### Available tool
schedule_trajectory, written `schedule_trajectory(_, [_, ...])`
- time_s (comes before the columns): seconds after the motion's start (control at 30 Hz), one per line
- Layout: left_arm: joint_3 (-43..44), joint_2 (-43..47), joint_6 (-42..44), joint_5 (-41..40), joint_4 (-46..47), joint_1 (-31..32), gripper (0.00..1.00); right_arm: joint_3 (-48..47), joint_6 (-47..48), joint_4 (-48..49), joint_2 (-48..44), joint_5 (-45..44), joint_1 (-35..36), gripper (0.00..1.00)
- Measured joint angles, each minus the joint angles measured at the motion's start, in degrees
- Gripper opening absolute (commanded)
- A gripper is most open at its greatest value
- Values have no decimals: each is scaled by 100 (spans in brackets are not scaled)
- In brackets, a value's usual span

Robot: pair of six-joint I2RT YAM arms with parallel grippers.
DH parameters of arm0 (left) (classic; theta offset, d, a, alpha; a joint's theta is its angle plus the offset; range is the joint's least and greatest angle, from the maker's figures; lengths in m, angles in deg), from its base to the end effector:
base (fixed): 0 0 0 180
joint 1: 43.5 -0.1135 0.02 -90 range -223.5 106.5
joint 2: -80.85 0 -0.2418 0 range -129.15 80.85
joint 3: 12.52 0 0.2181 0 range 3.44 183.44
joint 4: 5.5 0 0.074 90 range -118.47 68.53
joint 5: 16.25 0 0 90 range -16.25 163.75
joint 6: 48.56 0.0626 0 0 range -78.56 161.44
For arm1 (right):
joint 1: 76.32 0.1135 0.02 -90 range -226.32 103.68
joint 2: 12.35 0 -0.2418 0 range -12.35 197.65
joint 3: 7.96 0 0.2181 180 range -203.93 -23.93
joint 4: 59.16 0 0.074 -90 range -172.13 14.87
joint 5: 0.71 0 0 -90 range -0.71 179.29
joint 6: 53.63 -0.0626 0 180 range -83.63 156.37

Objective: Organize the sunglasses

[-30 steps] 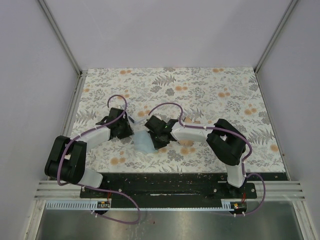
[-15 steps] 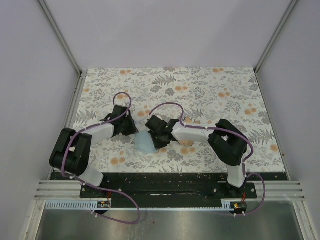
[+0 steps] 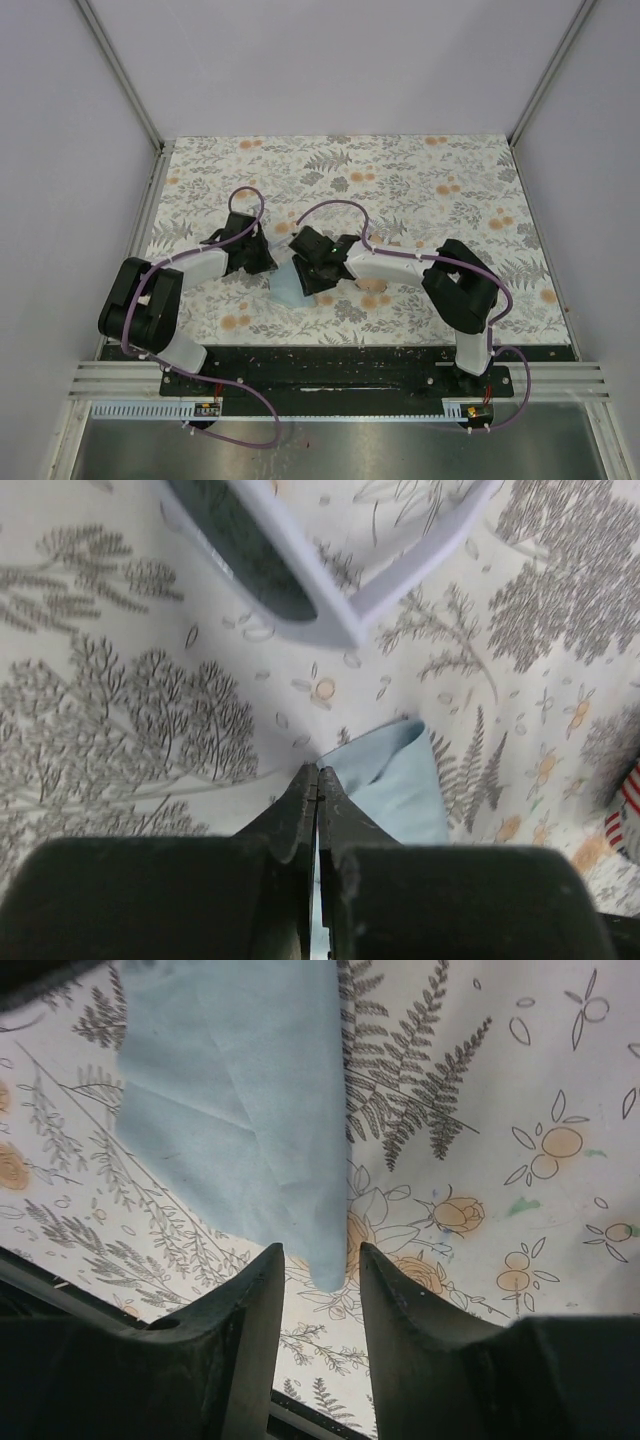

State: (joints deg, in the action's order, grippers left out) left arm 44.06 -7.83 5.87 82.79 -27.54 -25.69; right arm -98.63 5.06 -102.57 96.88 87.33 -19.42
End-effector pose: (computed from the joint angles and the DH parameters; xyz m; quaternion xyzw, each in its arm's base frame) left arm 0.2624 -0.0946 0.1293 -0.1224 0.9409 -0.2048 0.2405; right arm 0.2042 0.3093 0.1518 -0.2108 0.9469 0.1566 0.1854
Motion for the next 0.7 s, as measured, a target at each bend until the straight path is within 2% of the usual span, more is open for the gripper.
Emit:
schedule_trajectory(0.07, [-74, 175, 66, 2, -205, 7, 0, -146, 46, -33, 0, 2, 0, 36])
schedule_trajectory(0.37, [-188, 1108, 79, 435, -553, 66, 0, -833, 496, 55, -31, -76, -28, 35])
schedule_trajectory(0.5, [-133, 1255, -81, 518, -651, 339, 0, -595, 501, 83, -306, -46, -184, 35])
schedule_trajectory(0.7, [-96, 1027, -763, 588, -387, 975, 0, 227, 391, 273, -1211, 52, -828, 35])
